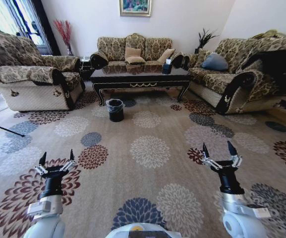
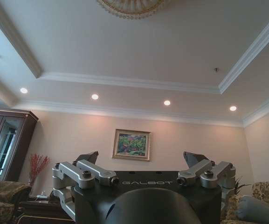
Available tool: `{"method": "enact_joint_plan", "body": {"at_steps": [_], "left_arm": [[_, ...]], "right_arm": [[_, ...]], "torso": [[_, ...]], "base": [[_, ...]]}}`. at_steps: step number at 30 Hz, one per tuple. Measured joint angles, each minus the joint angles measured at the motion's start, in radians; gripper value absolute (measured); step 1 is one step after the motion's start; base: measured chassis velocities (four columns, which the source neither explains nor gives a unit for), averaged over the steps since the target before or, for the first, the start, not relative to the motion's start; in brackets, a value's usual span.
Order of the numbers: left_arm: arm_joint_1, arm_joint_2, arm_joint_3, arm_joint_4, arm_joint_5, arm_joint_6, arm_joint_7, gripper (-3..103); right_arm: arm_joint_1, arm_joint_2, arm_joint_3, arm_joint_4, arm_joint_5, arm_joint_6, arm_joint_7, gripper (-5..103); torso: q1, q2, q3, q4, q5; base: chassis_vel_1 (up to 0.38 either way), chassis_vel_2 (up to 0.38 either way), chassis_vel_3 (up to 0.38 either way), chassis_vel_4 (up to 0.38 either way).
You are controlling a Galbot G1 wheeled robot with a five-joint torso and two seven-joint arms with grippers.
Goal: Move to the front of the table and pick up the trash from the floor, then place it into the trash bin.
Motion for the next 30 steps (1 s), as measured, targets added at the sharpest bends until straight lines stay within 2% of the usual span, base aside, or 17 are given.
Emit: {"method": "enact_joint_plan", "body": {"at_steps": [13,17,18,30], "left_arm": [[0.0,0.0,0.0,0.0,0.0,0.0,0.0,100],[0.0,0.0,0.0,0.0,0.0,0.0,-0.001,100],[0.0,0.0,0.0,0.0,0.0,0.0,-0.001,100],[0.0,0.0,0.0,0.0,0.0,0.0,-0.001,100]], "right_arm": [[0.0,0.0,0.0,-0.001,0.0,0.0,-0.001,100],[0.0,0.0,0.0,-0.001,0.0,0.0,-0.001,100],[0.0,0.0,0.0,-0.001,0.0,0.0,-0.001,100],[0.0,0.0,0.0,-0.001,0.0,0.001,-0.001,100]], "torso": [[0.011,0.049,0.039,0.0,0.0],[0.015,0.07,0.054,0.0,0.0],[0.018,0.084,0.066,0.0,0.0],[0.033,0.129,0.095,0.0,0.0]], "base": [[0.0,0.0,0.0,0.0],[0.0,0.0,0.0,0.0],[0.0,0.0,0.0,0.0],[0.0,0.0,0.0,0.0]]}}
